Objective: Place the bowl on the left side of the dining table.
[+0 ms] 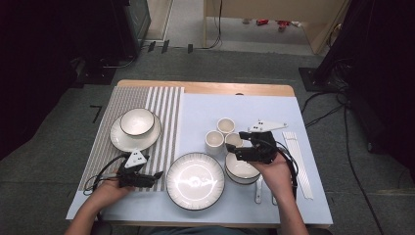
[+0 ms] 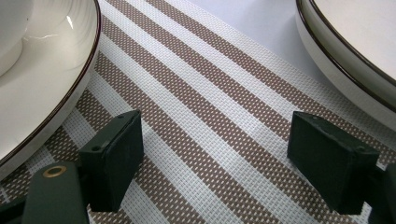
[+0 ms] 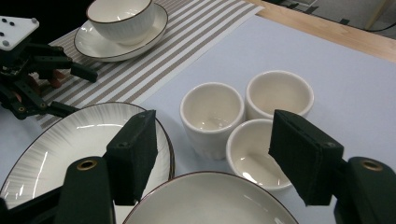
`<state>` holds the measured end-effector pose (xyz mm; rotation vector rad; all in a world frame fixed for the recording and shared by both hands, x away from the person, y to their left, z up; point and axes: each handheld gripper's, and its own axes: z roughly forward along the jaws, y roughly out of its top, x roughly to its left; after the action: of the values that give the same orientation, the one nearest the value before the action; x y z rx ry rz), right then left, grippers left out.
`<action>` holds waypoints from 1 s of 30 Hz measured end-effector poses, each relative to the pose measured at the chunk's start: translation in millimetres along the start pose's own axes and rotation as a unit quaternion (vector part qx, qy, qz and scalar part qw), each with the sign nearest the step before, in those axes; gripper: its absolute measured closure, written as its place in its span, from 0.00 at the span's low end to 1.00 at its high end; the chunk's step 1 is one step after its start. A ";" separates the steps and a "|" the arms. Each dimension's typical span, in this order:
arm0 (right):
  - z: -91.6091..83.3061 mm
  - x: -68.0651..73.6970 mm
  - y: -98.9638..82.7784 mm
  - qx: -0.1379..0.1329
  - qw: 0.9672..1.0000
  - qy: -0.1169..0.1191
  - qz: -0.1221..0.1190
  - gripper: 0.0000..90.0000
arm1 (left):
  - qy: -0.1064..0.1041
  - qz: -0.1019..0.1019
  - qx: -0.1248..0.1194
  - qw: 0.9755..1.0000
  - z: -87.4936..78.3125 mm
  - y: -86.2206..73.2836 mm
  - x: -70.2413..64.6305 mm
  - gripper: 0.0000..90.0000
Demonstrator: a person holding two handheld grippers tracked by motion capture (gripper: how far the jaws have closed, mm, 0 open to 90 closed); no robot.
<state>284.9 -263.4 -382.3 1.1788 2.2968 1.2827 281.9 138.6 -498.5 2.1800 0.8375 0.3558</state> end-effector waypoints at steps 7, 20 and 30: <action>-5.1 -4.4 -3.1 0.003 1.000 -0.003 0.005 0.36 | 0.001 0.000 0.000 1.000 0.1 0.0 -0.2 0.21; -10.2 -15.5 -10.1 0.002 1.000 -0.006 0.007 0.35 | -0.001 -0.001 0.000 1.000 -0.2 -0.1 0.3 0.21; -16.3 -22.3 -15.1 0.004 1.000 -0.017 0.015 0.35 | -0.001 -0.001 0.000 1.000 -0.1 0.0 0.0 0.21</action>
<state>282.1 -294.1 -388.5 1.2335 2.2703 1.2565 281.8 138.7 -498.4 2.1803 0.8384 0.3534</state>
